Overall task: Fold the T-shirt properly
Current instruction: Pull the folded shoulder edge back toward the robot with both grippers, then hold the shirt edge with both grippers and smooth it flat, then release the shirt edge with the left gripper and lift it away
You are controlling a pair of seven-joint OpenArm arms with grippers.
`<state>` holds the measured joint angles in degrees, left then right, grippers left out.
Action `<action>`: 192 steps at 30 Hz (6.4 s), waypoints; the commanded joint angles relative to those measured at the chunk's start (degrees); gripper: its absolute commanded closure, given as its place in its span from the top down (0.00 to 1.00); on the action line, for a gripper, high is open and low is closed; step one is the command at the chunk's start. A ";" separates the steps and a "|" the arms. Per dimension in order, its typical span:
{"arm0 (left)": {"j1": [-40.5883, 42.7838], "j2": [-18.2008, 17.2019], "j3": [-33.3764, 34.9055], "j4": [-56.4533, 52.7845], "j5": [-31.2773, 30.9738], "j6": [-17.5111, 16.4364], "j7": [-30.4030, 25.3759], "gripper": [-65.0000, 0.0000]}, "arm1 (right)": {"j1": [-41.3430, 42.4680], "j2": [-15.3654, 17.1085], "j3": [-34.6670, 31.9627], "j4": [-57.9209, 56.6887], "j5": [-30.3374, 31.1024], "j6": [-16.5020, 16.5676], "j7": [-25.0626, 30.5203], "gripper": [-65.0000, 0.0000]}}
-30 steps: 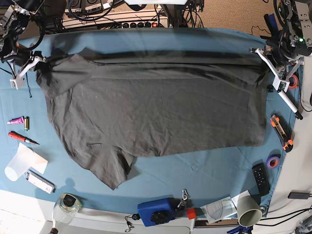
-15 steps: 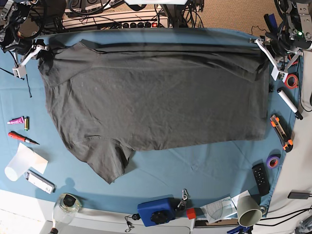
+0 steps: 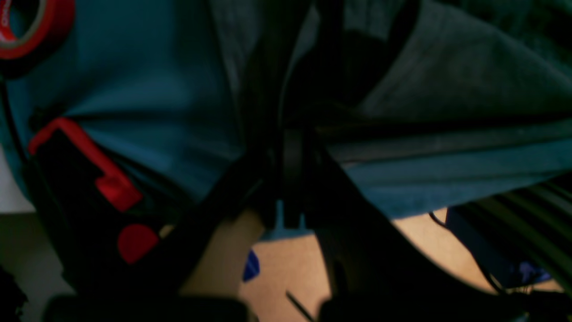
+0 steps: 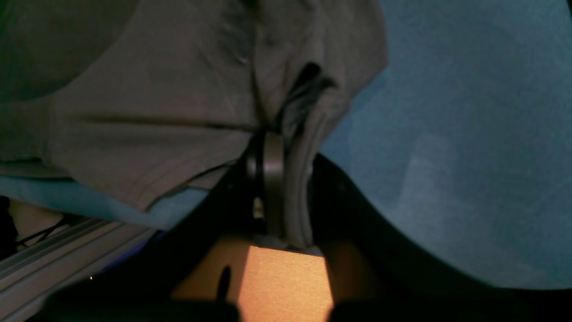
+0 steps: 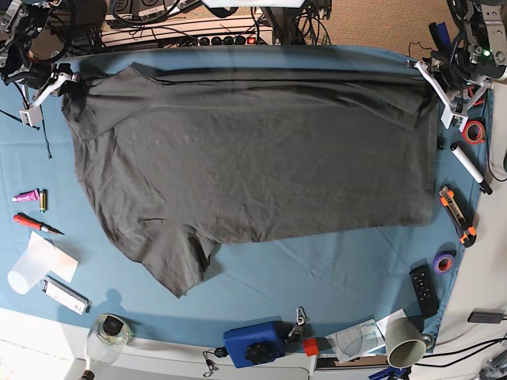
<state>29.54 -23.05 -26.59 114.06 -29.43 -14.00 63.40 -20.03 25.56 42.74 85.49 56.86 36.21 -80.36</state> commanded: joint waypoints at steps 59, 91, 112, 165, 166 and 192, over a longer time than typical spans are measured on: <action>3.78 -0.59 -0.66 5.44 13.33 0.87 -5.92 0.61 | 0.20 1.75 5.81 5.05 6.97 2.97 0.36 0.25; 3.63 -0.61 -0.57 16.28 -4.35 -8.35 -4.24 0.54 | 0.20 1.73 5.81 5.05 6.95 2.97 0.36 0.25; -3.80 -0.61 4.31 6.69 -6.67 -12.87 -4.81 0.54 | 3.56 1.70 5.79 5.03 6.69 2.97 0.36 0.25; -11.65 -0.61 17.07 -0.37 10.23 -1.44 -7.98 0.00 | 6.86 1.75 5.79 5.03 4.79 2.99 0.36 0.25; -11.72 -0.61 17.07 -0.20 10.23 -1.44 -8.22 0.00 | 6.86 1.73 5.79 5.03 4.79 2.99 0.36 0.25; -16.37 -0.61 17.07 -3.56 13.49 -1.44 -13.31 0.08 | 6.86 1.73 5.79 5.03 4.76 2.99 0.68 0.25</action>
<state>13.72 -22.90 -9.06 109.73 -16.21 -15.84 50.92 -13.50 25.71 47.99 89.60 60.51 38.89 -80.95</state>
